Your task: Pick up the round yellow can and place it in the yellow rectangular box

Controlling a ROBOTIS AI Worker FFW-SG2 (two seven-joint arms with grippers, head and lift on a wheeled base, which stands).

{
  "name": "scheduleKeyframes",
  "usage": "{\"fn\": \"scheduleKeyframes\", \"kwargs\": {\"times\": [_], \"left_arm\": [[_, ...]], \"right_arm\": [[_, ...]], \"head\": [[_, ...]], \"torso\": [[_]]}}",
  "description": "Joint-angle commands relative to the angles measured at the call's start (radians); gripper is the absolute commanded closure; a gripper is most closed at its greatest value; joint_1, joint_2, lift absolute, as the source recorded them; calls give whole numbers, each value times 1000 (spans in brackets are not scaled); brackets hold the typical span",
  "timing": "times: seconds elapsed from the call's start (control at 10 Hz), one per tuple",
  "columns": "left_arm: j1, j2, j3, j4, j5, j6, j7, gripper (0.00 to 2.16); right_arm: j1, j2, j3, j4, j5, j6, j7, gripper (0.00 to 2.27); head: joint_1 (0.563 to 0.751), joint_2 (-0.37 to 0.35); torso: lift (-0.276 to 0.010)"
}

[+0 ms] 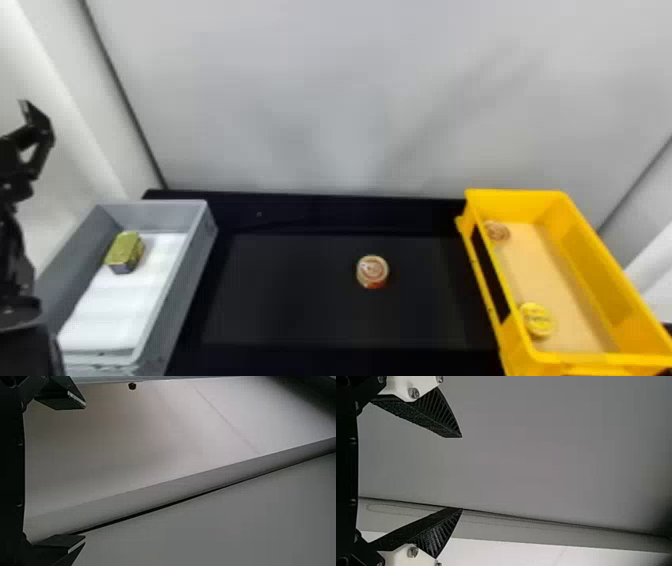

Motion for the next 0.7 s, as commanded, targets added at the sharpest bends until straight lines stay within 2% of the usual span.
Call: {"fn": "scheduleKeyframes", "kwargs": {"times": [0.0, 0.6], "left_arm": [[-2, -3, -7, 0, 9, -3, -2, 98], [-2, -3, -14, -2, 11, 0, -2, 96]], "right_arm": [[-2, 0, 2, -9, 0, 3, 2, 153], [-6, 0, 9, -22, 0, 19, 17, 153]], "head": [[694, 14], [694, 14]], "torso": [[-60], [-60]]}}
